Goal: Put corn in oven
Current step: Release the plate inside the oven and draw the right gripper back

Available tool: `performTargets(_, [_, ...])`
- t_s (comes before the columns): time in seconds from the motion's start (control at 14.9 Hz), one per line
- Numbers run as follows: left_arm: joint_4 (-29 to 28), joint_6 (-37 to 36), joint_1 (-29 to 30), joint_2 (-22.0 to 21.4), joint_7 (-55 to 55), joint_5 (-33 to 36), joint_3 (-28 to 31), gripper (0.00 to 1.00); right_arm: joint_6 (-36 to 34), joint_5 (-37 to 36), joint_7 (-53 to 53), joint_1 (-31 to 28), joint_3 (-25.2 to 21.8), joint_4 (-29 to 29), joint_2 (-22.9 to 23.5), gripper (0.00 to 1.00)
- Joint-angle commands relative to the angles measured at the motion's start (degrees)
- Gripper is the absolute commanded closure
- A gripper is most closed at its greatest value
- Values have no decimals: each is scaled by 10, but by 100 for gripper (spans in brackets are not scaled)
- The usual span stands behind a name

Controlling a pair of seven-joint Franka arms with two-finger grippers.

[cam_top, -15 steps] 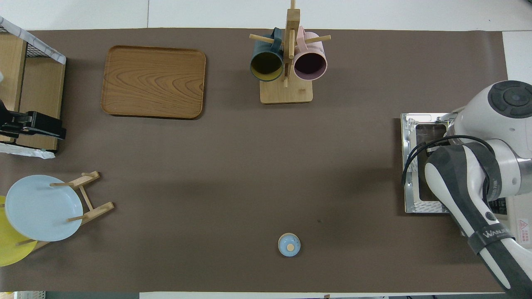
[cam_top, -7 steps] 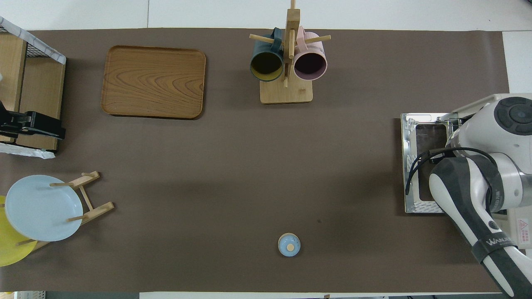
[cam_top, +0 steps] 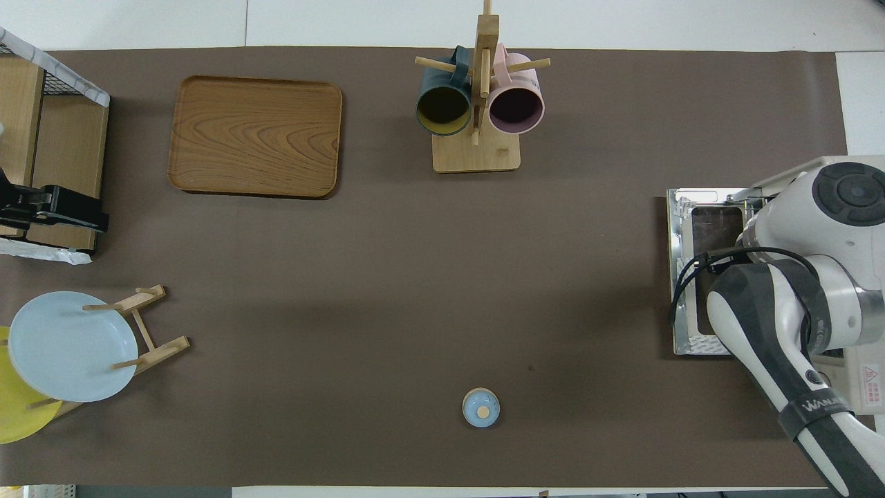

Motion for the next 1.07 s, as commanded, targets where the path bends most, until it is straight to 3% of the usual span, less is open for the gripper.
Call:
performTargets(0.0, [-5,-2,2,-8,-5,12,-2,0,-26,9,-8,3,5,14,-7,80])
performTargets(0.2, [-5,-2,2,-8,-5,12,-2,0,-60,11,2,25,5,37,-6,80])
performTargets(0.27, [-5,-2,2,-8,-5,12,-2,0,-72,26,31,40,5,42,-5,94])
performTargets(0.34, [-5,-2,2,-8,-5,12,-2,0,-73,44,59,53,5,36,-9,100])
performTargets(0.67, [-5,-2,2,-8,-5,12,-2,0,-15,82,134,78,5,-36,-25,100])
performTargets(0.87, [-5,-2,2,-8,-5,12,-2,0,67,103,156,90,6,-97,-26,100])
performTargets(1.01, [-5,-2,2,-8,-5,12,-2,0,85,103,156,94,5,-117,-34,100])
